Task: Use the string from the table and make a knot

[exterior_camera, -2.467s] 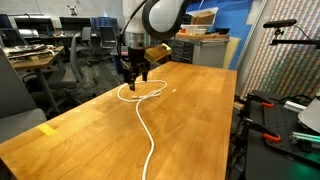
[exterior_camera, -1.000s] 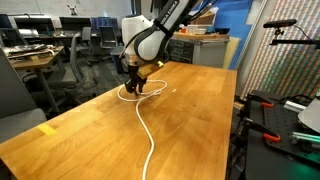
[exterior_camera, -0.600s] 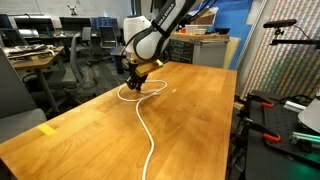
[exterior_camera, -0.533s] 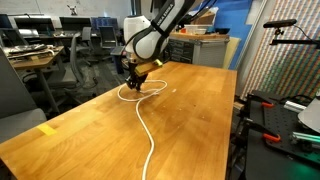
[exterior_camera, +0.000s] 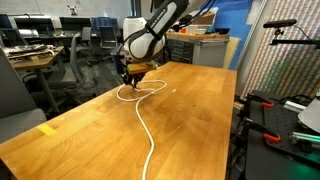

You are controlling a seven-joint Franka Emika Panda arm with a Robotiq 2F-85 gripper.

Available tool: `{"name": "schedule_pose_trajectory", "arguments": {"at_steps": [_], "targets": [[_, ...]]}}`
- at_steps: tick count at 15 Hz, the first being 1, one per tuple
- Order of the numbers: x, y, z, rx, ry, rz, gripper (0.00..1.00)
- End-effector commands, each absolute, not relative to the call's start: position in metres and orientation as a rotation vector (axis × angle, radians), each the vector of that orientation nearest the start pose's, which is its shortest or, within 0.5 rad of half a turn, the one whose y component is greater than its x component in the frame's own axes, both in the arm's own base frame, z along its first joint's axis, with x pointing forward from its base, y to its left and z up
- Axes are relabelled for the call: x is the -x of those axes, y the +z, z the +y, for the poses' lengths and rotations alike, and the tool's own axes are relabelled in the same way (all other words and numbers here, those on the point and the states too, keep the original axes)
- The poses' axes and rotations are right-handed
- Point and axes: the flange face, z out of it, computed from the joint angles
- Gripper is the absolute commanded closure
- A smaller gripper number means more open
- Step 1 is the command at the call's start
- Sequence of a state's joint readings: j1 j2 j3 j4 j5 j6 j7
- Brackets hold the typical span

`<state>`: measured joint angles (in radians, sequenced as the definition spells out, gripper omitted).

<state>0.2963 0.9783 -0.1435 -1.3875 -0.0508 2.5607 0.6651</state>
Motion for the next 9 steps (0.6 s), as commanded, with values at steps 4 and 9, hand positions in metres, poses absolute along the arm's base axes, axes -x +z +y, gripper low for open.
{"name": "schedule_pose_trajectory", "arguments": {"at_steps": [4,9], "targets": [[-0.721,0.157,0.151,3.252,-0.423,0.515,0.51],[-0.709,0.215,0.146,3.396,-0.701,0.222,0.12]]}}
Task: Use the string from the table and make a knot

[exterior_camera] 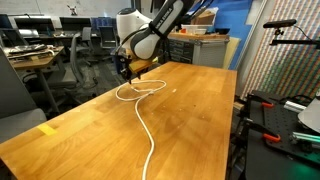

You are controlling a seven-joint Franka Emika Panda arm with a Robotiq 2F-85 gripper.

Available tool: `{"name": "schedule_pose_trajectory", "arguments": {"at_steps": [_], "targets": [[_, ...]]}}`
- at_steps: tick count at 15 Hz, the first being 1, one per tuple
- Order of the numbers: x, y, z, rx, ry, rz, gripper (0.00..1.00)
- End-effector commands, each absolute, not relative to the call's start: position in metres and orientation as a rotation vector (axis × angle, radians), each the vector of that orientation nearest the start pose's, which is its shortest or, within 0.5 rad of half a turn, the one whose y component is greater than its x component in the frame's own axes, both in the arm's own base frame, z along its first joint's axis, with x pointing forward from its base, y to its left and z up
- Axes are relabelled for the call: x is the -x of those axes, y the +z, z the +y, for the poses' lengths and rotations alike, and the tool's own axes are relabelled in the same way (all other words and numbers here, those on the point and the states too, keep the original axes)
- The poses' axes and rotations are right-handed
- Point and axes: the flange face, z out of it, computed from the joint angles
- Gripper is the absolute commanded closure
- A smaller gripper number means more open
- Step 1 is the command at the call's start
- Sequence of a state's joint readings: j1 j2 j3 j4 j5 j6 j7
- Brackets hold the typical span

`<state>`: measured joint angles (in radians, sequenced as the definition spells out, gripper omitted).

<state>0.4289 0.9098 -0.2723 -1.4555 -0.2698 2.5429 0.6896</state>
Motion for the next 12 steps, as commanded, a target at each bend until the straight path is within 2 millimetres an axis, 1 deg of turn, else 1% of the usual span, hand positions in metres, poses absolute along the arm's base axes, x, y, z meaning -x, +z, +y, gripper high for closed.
{"name": "schedule_pose_trajectory", "arguments": {"at_steps": [1,2,3,4,5,6,7,11,12], "targets": [[-0.709,0.222,0.139,3.405,-0.709,0.221,0.05],[-0.709,0.224,0.127,3.413,-0.66,0.267,0.01],[-0.704,0.224,0.116,3.424,-0.589,0.322,0.0],[-0.694,0.222,0.109,3.464,-0.46,0.393,0.0],[-0.712,0.215,0.123,3.435,-0.583,0.333,0.0],[-0.707,0.214,0.113,3.458,-0.527,0.369,0.0],[-0.704,0.213,0.107,3.466,-0.501,0.385,0.0],[-0.7,0.21,0.109,3.471,-0.476,0.383,0.0],[-0.695,0.22,0.109,3.551,-0.342,0.176,0.0]]}}
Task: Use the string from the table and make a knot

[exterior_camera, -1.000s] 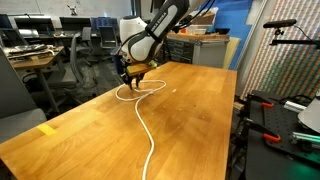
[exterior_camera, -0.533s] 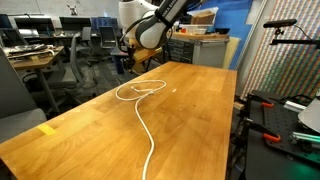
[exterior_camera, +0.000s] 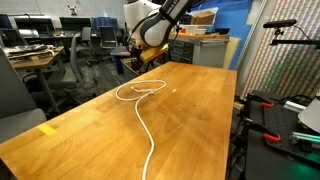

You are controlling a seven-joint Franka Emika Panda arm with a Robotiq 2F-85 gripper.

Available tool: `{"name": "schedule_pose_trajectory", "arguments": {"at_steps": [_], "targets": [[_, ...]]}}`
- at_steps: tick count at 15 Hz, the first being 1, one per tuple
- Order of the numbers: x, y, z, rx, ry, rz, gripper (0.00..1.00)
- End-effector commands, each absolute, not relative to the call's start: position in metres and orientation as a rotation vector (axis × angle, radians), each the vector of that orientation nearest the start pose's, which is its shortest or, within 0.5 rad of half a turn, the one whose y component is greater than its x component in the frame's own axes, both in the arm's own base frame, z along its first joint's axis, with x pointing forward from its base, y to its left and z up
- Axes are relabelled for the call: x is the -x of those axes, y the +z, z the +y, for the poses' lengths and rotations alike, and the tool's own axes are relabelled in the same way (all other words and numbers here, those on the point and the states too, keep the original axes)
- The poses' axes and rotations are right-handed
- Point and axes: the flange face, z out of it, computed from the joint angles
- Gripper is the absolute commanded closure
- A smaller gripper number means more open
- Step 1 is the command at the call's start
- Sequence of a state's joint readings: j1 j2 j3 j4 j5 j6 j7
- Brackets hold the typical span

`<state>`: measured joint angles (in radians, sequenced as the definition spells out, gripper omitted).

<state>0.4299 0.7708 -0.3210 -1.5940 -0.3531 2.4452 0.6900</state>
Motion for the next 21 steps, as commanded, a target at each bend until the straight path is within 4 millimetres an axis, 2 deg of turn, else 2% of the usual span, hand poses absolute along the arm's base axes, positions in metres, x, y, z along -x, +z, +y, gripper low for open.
{"name": "schedule_pose_trajectory", "arguments": {"at_steps": [1,4,7,8,9,12,13,16,19,20,21], "targets": [[-0.692,0.234,0.11,3.526,-0.302,0.09,0.0],[-0.694,0.28,0.109,3.42,-0.312,-0.16,0.0],[-0.693,0.309,0.107,3.306,-0.322,-0.369,0.0],[-0.694,0.315,0.112,3.259,-0.297,-0.415,0.0],[-0.702,0.299,0.109,3.332,-0.332,-0.309,0.0],[-0.7,0.31,0.112,3.284,-0.314,-0.383,0.0],[-0.699,0.301,0.105,3.287,-0.143,-0.57,0.0],[-0.718,0.294,0.063,3.221,0.027,-0.765,0.0],[-0.731,0.303,0.019,3.156,0.21,-0.985,0.0],[-0.729,0.302,0.018,3.123,0.307,-1.014,0.0],[-0.718,0.294,0.02,3.196,0.223,-0.924,0.0]]}}
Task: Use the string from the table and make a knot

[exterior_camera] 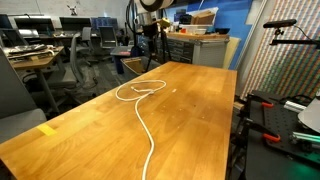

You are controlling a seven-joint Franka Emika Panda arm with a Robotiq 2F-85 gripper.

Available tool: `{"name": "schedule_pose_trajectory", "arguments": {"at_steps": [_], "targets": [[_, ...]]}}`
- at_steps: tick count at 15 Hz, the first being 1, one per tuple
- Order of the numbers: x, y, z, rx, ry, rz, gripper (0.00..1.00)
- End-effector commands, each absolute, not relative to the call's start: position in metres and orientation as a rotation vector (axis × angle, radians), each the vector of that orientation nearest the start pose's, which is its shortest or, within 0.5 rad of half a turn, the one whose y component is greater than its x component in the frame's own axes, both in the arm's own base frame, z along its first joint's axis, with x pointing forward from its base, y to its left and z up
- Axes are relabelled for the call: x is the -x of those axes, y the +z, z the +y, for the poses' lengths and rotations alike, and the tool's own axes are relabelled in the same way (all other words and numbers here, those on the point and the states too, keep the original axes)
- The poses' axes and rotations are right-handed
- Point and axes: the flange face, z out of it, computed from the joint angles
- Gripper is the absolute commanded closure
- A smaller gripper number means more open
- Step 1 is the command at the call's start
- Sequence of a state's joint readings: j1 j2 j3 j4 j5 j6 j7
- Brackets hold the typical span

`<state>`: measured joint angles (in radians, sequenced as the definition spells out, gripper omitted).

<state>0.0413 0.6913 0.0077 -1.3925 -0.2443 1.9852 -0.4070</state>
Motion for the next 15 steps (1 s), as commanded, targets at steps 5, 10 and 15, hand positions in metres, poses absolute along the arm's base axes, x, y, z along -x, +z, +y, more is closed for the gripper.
{"name": "schedule_pose_trajectory", "arguments": {"at_steps": [5,10,15], "targets": [[-0.734,0.286,0.009,3.16,0.159,-0.906,0.0],[-0.756,0.253,-0.005,3.137,-0.1,-0.712,0.0],[-0.757,0.213,-0.007,3.141,-0.138,-0.713,0.0]]}}
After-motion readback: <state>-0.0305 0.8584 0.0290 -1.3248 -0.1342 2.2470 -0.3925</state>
